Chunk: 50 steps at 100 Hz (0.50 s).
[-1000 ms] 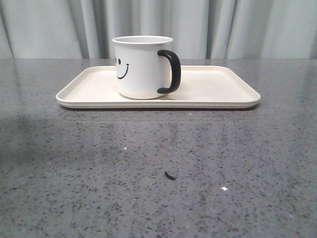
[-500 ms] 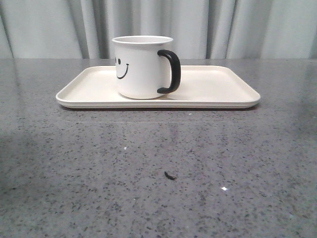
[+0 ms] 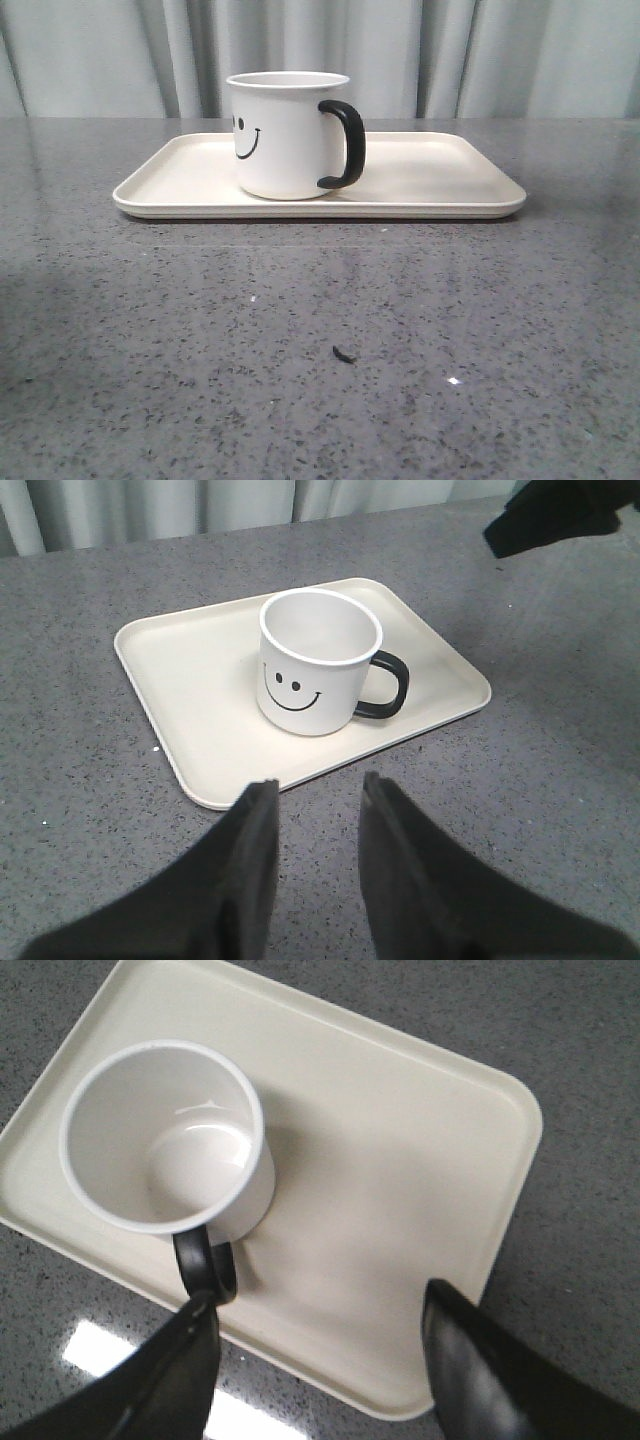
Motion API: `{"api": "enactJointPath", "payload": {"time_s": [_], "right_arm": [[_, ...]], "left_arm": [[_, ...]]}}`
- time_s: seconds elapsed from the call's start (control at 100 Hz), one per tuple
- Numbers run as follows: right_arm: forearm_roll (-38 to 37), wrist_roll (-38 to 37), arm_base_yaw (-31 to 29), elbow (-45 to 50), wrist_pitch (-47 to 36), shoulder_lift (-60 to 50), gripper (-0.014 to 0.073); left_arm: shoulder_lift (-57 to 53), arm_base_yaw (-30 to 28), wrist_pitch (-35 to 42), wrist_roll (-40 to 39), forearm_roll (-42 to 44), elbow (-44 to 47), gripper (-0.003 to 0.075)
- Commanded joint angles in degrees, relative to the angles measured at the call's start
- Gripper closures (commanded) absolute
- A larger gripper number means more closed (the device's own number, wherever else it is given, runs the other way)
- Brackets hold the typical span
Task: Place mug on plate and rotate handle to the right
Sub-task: 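Lower the right gripper into the mug rim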
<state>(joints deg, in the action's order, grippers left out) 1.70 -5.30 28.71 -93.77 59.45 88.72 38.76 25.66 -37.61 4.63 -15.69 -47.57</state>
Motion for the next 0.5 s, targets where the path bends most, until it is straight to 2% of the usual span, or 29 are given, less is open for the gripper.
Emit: {"api": "enactJointPath", "payload": {"time_s": [0.0, 0.28, 0.49], "right_arm": [[-0.3, -1.0, 0.2, -5.9, 0.0, 1.8, 0.0144], [0.4, -3.3, 1.0, -17.1, 7.4, 12.7, 0.0144], [2.3, -5.0, 1.1, -20.2, 7.4, 16.8, 0.0144]], "left_arm": [[-0.1, 0.4, 4.5, -0.1, -1.4, -1.4, 0.0524], [-0.1, 0.4, 4.4, -0.1, -1.5, -1.4, 0.0524], [-0.1, 0.4, 4.5, -0.1, -1.5, -1.4, 0.0524]]}}
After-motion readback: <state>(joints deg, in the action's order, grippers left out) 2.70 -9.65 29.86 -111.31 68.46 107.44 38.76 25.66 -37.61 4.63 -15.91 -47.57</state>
